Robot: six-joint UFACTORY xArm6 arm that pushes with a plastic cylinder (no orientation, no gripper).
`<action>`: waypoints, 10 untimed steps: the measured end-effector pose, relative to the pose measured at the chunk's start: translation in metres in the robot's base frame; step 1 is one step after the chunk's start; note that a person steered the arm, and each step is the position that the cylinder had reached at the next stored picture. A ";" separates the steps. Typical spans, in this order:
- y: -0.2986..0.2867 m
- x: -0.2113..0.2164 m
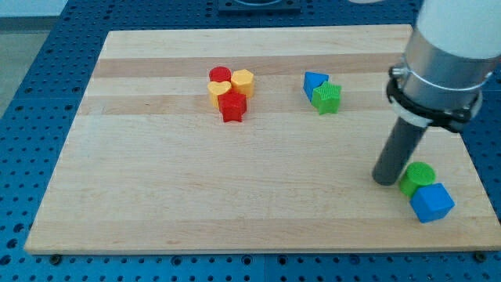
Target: Move the green star closer to the green circle
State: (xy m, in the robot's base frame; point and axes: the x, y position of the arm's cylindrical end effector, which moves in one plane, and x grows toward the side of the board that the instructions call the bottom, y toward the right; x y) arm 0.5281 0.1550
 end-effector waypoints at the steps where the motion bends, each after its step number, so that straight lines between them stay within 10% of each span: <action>1: -0.058 -0.029; 6: 0.023 -0.164; 10: -0.070 -0.190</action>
State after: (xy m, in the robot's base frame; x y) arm 0.3384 0.0849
